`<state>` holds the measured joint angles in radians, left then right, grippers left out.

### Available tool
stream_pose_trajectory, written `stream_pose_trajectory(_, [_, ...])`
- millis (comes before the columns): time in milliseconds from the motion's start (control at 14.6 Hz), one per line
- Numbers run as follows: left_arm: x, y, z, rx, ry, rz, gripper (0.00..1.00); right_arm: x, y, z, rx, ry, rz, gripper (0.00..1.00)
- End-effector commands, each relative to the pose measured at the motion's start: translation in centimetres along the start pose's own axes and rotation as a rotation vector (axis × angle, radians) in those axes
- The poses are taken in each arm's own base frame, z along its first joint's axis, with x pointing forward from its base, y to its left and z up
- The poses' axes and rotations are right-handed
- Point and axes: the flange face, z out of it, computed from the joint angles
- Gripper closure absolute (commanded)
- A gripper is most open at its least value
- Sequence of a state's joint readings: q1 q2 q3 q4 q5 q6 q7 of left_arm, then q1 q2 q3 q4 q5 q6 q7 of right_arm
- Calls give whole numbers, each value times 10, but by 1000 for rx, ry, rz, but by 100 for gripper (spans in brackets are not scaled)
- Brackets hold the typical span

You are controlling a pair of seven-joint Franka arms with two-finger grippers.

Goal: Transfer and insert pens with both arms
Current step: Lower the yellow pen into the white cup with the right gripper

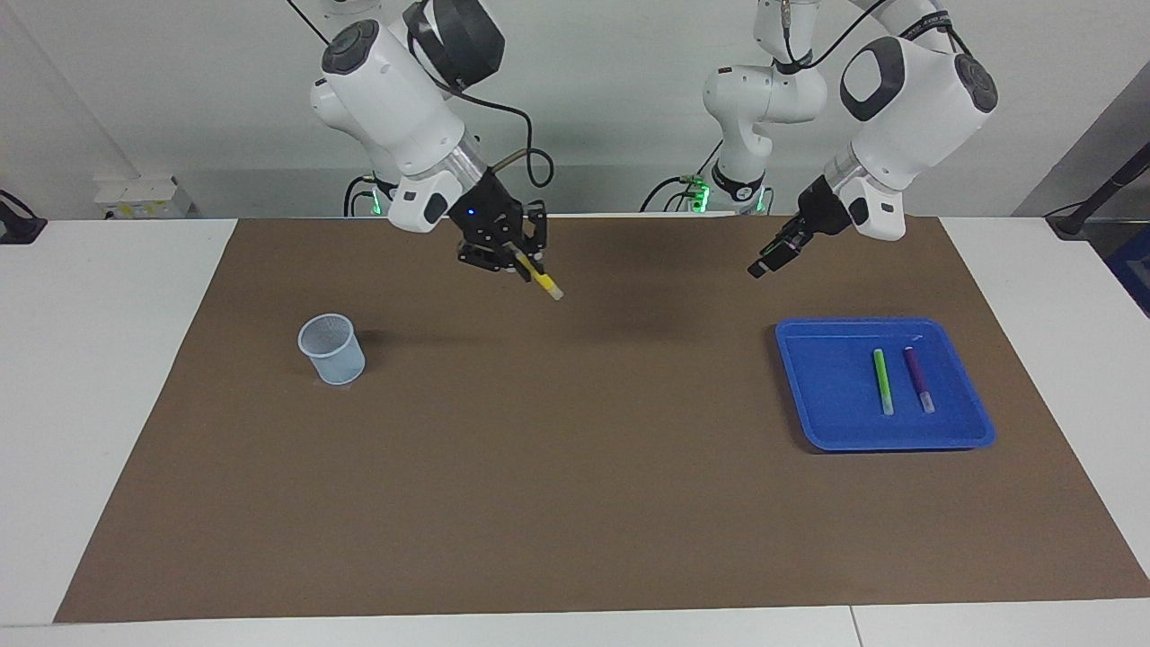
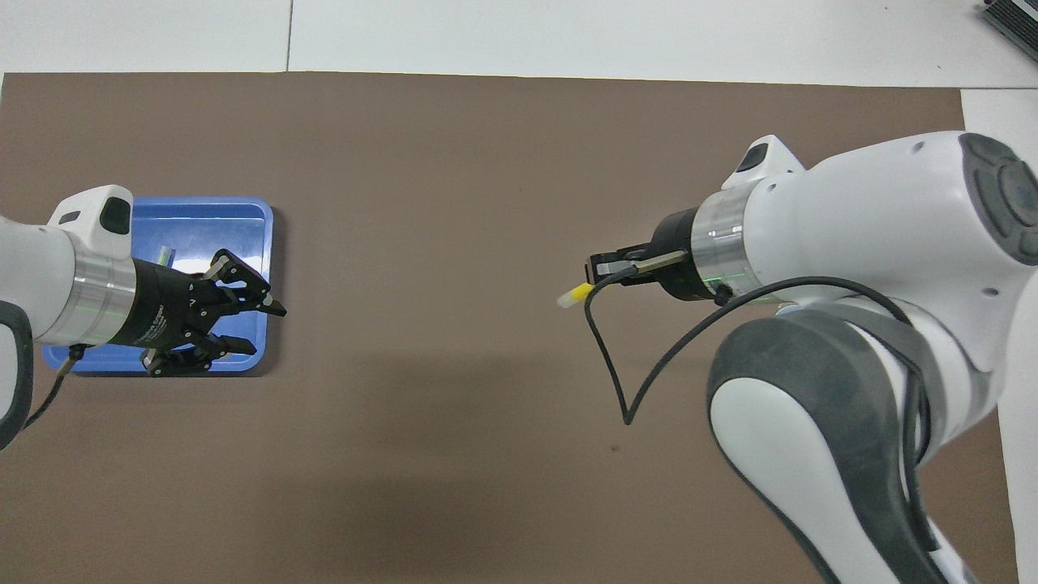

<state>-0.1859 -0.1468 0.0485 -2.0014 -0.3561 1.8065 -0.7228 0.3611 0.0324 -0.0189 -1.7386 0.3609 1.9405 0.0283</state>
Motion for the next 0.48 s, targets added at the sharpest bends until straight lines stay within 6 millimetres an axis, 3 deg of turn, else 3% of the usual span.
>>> stream_pose_trajectory(0, [15, -30, -10, 78, 57, 274, 44, -13, 48, -18, -159, -74, -154, 100])
stream_pose_trajectory(205, [42, -57, -22, 174, 120, 511, 44, -28, 123, -36, -322, -170, -259, 100])
stream_pose_trajectory(410, [66, -82, -34, 247, 145, 716, 44, -42, 208, -49, -350, -149, -269, 100])
